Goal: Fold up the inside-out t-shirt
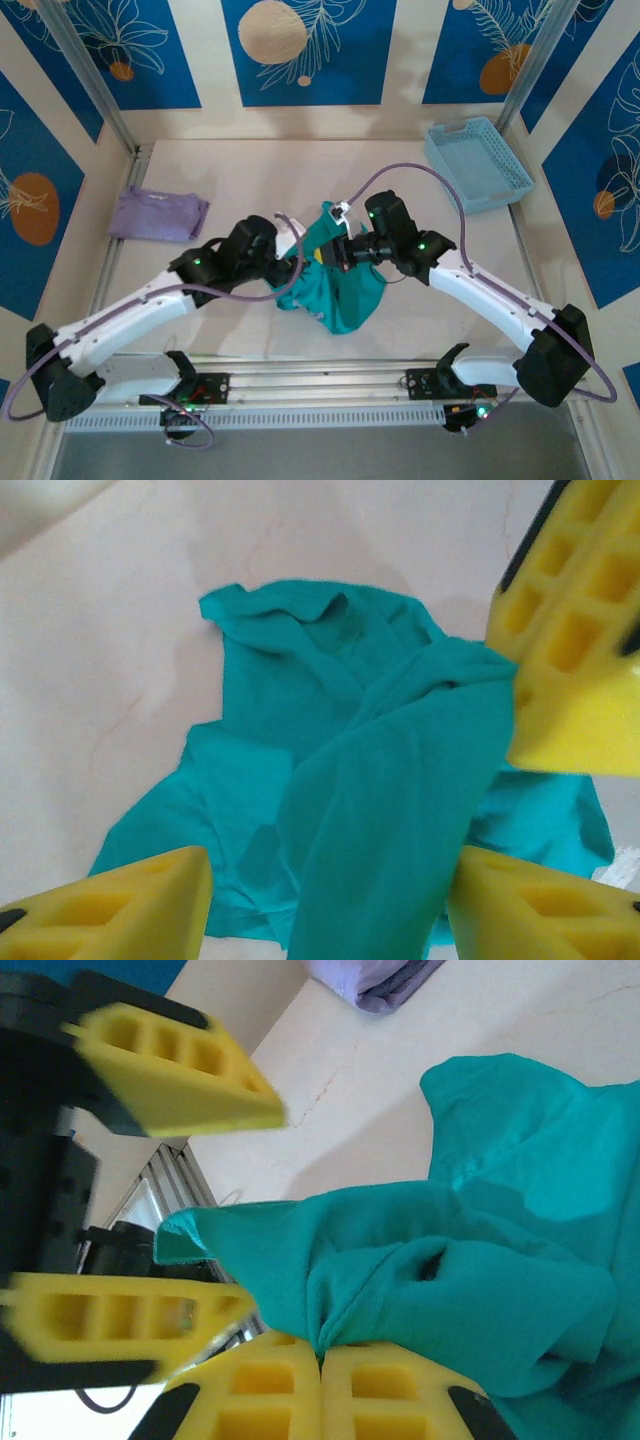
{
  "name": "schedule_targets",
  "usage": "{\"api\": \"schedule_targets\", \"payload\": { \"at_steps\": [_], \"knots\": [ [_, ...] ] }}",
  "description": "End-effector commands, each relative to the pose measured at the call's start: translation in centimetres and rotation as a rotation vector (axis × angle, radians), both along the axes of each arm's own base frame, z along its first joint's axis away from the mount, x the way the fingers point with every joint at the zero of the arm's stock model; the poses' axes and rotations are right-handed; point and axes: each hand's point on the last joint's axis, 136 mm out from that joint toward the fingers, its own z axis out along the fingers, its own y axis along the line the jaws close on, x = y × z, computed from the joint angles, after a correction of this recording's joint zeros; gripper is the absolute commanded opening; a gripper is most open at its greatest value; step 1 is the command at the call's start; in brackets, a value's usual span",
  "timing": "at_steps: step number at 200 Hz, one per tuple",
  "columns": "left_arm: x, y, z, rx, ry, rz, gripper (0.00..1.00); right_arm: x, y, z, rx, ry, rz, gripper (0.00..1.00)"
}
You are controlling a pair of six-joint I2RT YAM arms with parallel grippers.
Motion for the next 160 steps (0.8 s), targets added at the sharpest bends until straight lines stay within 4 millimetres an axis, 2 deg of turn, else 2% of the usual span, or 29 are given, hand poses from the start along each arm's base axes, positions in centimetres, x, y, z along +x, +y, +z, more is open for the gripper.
{"api": "schedule_targets", "payload": {
  "at_steps": [1, 18, 36, 48, 69, 113, 160],
  "knots": [
    [0.1, -1.3, 0.5, -0.012, 0.039, -0.029, 0.39, -1.1, -0.3, 1.7, 0.021, -0.069, 0.051, 0.00],
    [-0.5, -2.6, 0.8, -0.140, 0.143, -0.059, 0.21, -1.4, -1.2, 1.1, -0.004, -0.126, 0.048, 0.00],
    [-2.3, -4.6, 3.0, -0.406, 0.275, -0.162, 0.06, -1.6, -2.3, 0.3, -0.030, -0.201, 0.038, 0.04],
    [-3.3, -5.0, 4.5, -0.549, 0.341, -0.216, 0.00, -1.6, -2.7, 0.2, -0.032, -0.239, 0.028, 0.06],
    [-4.5, -4.7, 6.1, -0.633, 0.363, -0.266, 0.00, -1.2, -3.2, 0.4, -0.017, -0.268, -0.006, 0.09],
    [-4.7, -3.7, 6.6, -0.683, 0.383, -0.234, 0.00, 0.2, -4.1, -0.4, -0.093, -0.238, -0.114, 0.27],
    [-3.6, -3.5, 6.4, -0.696, 0.407, -0.165, 0.00, -1.3, -4.5, 0.0, -0.126, -0.343, -0.111, 0.40]
  ]
}}
